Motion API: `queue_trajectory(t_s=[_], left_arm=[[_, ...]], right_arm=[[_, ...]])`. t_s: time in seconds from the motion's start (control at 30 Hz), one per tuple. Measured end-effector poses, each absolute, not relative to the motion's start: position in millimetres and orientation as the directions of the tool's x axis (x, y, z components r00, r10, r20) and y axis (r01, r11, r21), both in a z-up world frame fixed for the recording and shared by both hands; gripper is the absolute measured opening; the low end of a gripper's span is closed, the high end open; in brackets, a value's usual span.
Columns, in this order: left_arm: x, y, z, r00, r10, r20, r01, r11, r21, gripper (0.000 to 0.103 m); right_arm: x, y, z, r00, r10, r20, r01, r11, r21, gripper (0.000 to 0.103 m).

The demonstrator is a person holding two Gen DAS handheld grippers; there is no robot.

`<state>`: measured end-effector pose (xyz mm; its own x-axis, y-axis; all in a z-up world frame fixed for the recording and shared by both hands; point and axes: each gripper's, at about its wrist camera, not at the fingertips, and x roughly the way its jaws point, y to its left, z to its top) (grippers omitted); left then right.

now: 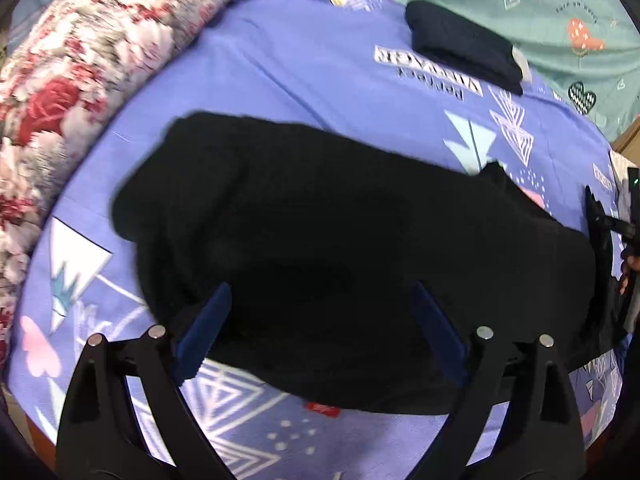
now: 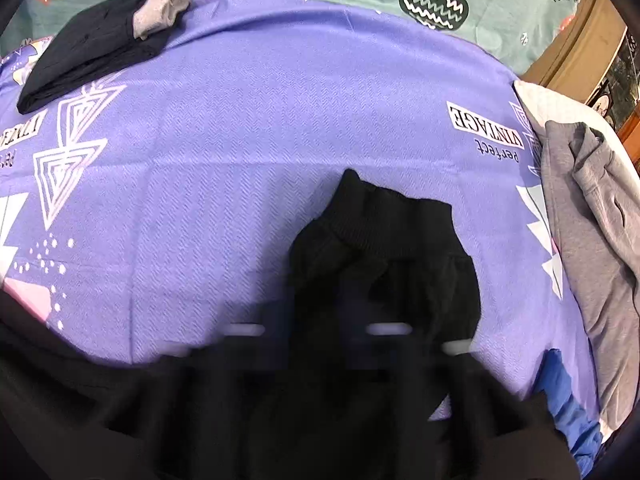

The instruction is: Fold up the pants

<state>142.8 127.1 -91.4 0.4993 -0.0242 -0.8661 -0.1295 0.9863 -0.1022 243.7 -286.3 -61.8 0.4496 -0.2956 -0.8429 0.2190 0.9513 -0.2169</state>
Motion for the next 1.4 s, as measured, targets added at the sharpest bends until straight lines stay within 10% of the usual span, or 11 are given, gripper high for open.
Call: queue_trajectory(t_s=[0.4,0.73,0.87,1.23,1.33,1.4], left_arm=[[154.7,131.7,-107.2,0.471,0.002,-0.882,-0.088,0.995,-0.045,0.096],[161.9,133.7,-107.7,0.455,0.016,-0.891,-0.073,0.997,-0.02,0.096],[157.8,135.0,-104.8,0.466,0.016,-0.885,-0.089,0.996,-0.029,0.096],[148.9,138.1,-105.3,0.485,0.006,-0.875,-0.115,0.992,-0.057,0.096],[149.7,136.2,-108.7,0.483,0.016,-0.875,-0.109,0.993,-0.042,0.096],[150.9,136.6,-110.1,0.486,0.023,-0.874,-0.112,0.993,-0.036,0.096]], right_arm=[[39.0,-376.2,63.8,0.834,-0.092,-0.544,0.257,0.937,0.236,0.006],[-25.2,-424.4,-45.6,0.653,-0.018,-0.757,0.43,0.832,0.351,0.009],[-30.9,-417.2,-18.0,0.703,-0.044,-0.71,0.401,0.849,0.345,0.056],[2.3,-436.6,-33.0,0.632,-0.141,-0.762,0.511,0.815,0.273,0.055],[15.4,-437.2,-33.7,0.629,-0.138,-0.765,0.501,0.825,0.263,0.021],[15.4,-436.3,-27.7,0.653,-0.139,-0.745,0.488,0.829,0.274,0.016]])
